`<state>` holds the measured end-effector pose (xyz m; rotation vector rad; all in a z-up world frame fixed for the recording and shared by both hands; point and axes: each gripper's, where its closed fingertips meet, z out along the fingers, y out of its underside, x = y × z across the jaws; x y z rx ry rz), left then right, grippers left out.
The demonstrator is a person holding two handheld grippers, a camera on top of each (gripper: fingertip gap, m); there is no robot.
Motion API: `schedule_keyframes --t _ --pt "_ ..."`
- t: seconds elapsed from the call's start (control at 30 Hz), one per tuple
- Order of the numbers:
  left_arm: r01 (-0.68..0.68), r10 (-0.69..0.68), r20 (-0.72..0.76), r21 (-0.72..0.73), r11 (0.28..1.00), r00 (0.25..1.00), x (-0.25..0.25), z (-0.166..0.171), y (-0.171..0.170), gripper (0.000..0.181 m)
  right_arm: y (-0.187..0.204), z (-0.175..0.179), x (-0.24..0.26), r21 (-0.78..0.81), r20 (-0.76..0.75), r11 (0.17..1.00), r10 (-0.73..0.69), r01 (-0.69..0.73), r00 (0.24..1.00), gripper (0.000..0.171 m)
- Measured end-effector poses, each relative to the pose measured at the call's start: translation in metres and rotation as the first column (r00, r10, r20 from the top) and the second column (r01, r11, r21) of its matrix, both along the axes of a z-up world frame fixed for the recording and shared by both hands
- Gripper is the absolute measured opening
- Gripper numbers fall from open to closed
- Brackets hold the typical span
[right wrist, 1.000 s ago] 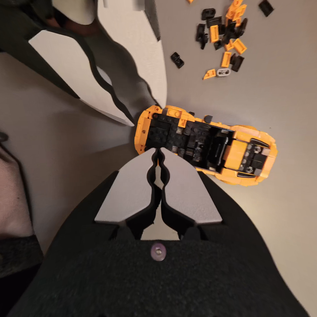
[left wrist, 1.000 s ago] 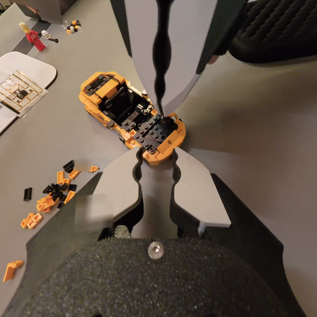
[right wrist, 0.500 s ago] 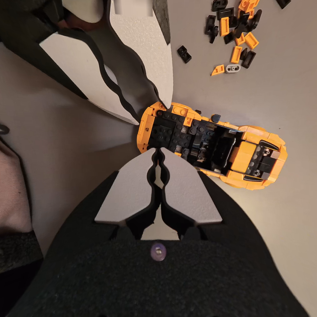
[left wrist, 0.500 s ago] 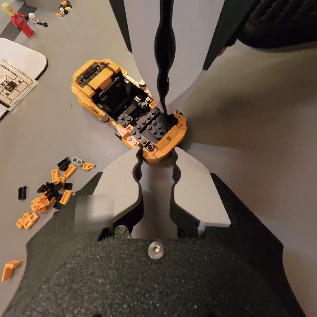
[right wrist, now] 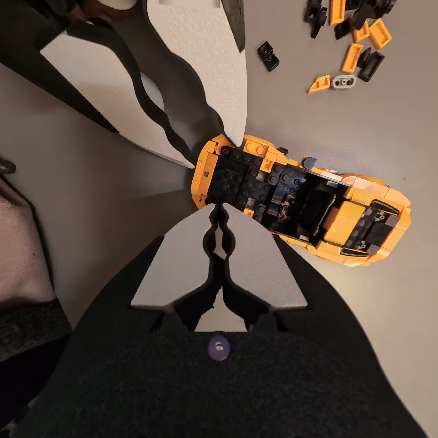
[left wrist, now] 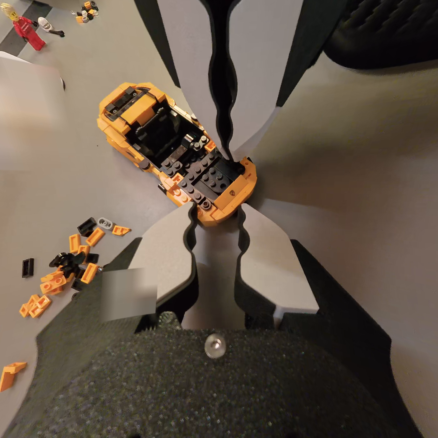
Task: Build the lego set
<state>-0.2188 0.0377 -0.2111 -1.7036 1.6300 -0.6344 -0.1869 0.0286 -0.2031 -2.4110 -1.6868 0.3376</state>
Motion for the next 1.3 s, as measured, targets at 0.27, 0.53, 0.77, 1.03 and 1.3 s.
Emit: schedule_keyframes --t 0.27,0.53,0.77,1.03,1.3 --pt "-0.006 0.006 0.003 -0.011 1.0 1.0 -0.001 0.0 0.0 0.032 0.001 0.0 -0.001 -0.009 0.049 0.999 0.035 -0.035 0.998 0.0" --pt "-0.008 0.008 0.021 -0.012 1.0 1.0 -0.002 0.004 0.001 0.035 0.007 0.015 0.0 0.164 -0.205 0.986 0.029 0.006 0.978 0.0" --pt "-0.017 0.017 0.007 -0.006 1.0 1.0 -0.001 0.001 0.003 0.057 0.007 0.007 0.024 0.4 -0.326 0.916 0.119 0.022 0.938 0.058" --pt "-0.079 0.083 -0.025 0.123 0.989 0.996 0.007 -0.007 0.021 0.082 0.023 0.008 0.02 0.701 -0.145 0.692 0.377 -0.174 0.915 0.063" --pt "-0.132 0.131 0.023 0.082 0.988 0.991 0.006 -0.006 0.032 0.077 0.047 -0.003 0.009 0.646 0.063 0.624 0.532 -0.441 0.845 0.056"
